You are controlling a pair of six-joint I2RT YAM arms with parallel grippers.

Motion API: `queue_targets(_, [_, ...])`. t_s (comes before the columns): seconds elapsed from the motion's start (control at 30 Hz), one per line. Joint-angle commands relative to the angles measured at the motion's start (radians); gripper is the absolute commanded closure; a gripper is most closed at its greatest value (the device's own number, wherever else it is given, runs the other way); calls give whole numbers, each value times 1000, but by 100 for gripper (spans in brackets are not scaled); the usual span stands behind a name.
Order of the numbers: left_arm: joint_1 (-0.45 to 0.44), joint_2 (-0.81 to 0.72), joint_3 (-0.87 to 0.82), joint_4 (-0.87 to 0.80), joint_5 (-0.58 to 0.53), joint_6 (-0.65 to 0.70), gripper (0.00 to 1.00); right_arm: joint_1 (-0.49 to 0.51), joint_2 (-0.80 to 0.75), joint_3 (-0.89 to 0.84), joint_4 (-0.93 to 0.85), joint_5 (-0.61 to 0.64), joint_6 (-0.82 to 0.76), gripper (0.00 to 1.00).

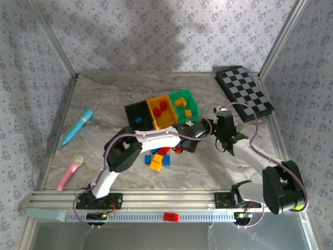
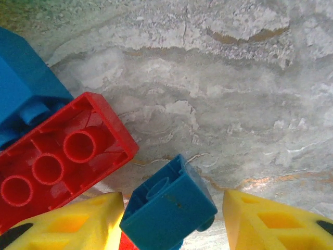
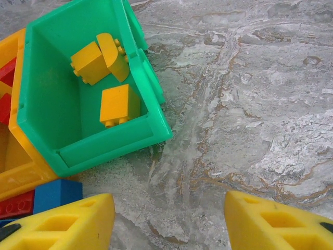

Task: Sort the legos into containers by color
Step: Pick up the lego from the center of the table.

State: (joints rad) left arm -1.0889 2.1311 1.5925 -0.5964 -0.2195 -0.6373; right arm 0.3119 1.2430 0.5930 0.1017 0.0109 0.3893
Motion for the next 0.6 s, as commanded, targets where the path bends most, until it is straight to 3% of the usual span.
queue_targets(0.0, [3,14,28,-7,14,8,48,-6,6,-1,2,-7,11,41])
queue_targets(0.1, [5,9,31,-18,11,8,56,-5,11,-2,6,-3,10,41])
queue_targets(0.2, [6,-9,6,9,3,5,56,-5,15,-1,3,-2,9,41])
queue_targets(0.27, [6,-23,-3,12,-7,8,65,-5,16,-2,9,-3,10,41])
queue_targets(0.57, [7,-248,-205,137,-165,-15,69,-6,22,0,5,-2,10,40])
